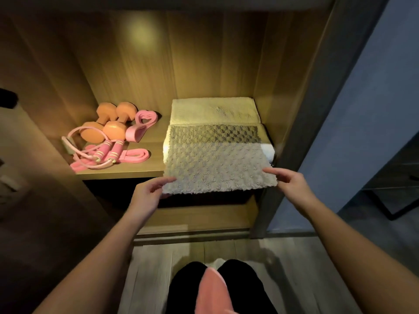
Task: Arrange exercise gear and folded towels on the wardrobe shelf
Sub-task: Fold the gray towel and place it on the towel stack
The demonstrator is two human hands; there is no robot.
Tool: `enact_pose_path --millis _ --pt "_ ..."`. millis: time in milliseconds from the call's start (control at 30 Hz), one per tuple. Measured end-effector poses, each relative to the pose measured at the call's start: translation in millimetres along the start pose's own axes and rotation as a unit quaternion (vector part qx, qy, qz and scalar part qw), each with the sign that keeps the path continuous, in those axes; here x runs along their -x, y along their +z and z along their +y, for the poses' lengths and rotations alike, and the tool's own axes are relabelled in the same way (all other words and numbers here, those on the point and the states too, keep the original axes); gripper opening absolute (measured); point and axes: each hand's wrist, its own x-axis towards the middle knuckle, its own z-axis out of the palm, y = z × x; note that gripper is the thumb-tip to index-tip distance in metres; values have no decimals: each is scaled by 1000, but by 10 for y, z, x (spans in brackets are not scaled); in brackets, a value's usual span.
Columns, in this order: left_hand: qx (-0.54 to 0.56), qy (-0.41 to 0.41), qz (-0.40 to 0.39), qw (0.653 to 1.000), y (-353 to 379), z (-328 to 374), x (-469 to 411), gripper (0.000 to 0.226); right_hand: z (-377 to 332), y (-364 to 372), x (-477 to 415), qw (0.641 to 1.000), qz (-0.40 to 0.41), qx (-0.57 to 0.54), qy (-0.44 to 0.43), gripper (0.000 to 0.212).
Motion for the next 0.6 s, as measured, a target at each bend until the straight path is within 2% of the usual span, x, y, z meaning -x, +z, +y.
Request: enact_pose_path --millis 200,300,400,500,600 --pt "-14 -14 13 1000 -121 233 49 26 -219 -79 60 998 34 -32 -33 26" --pt "-16 -1 17 1000 -154 279 58 8 -239 -104 62 998 37 -29 -40 25" --pt "-33 10 62 997 -120 320 -56 5 -267 -103 -31 995 74 -30 -53 14" --pt "-78 38 89 992 -41 395 -259 9 -348 -60 -214 994 94 -21 -56 22" --pt "-93 29 88 991 40 445 -532 24 -453 8 -440 993 108 -11 -55 34"
